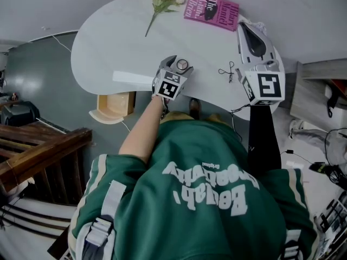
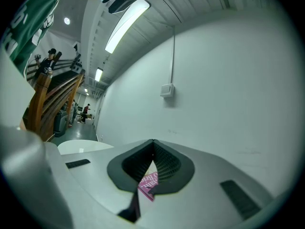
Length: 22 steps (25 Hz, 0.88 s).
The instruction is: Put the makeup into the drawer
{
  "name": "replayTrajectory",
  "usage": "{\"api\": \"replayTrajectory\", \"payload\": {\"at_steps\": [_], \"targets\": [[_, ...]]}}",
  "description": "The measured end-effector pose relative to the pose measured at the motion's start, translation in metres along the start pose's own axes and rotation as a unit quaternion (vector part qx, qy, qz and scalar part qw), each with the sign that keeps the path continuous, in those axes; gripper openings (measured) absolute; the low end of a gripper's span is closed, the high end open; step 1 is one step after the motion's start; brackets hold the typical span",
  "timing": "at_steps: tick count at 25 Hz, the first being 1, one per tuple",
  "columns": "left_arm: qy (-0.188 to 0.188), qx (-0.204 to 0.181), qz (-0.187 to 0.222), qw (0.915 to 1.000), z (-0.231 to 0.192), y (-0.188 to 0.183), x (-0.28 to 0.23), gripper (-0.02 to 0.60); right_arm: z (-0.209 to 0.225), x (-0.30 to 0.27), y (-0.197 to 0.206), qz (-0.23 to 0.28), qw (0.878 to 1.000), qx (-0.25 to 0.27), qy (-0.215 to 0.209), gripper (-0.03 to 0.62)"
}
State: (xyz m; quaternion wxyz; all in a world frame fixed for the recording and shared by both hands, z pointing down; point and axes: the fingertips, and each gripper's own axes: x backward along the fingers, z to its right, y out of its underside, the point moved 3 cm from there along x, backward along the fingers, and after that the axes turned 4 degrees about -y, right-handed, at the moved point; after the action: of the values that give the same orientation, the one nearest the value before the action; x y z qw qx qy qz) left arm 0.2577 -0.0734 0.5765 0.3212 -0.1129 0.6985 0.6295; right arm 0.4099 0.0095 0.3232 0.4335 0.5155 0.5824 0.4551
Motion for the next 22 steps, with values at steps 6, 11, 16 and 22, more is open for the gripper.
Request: {"api": "replayTrajectory", "payload": {"at_steps": [6,11,16,22], "targets": [[0.000,0.019,-0.040,0.9990,-0.001,0.023,-0.018,0.351,0.003,0.002,0.005,-0.003,1.000,-0.001,-0.004,0.009],[0.000,0.008,-0.046,0.9989,0.000,0.032,-0.024,0.350,0.000,0.002,0.008,-0.005,1.000,-0.002,-0.015,0.009],[0.003,0.014,-0.053,0.9985,-0.003,0.031,-0.021,0.241,-0.002,0.001,0.007,-0.002,1.000,-0.004,-0.020,0.009],[0.008,0.000,-0.050,0.9987,-0.002,0.022,-0.016,0.239,-0.003,-0.001,0.005,0.001,1.000,-0.002,-0.022,0.009]]}}
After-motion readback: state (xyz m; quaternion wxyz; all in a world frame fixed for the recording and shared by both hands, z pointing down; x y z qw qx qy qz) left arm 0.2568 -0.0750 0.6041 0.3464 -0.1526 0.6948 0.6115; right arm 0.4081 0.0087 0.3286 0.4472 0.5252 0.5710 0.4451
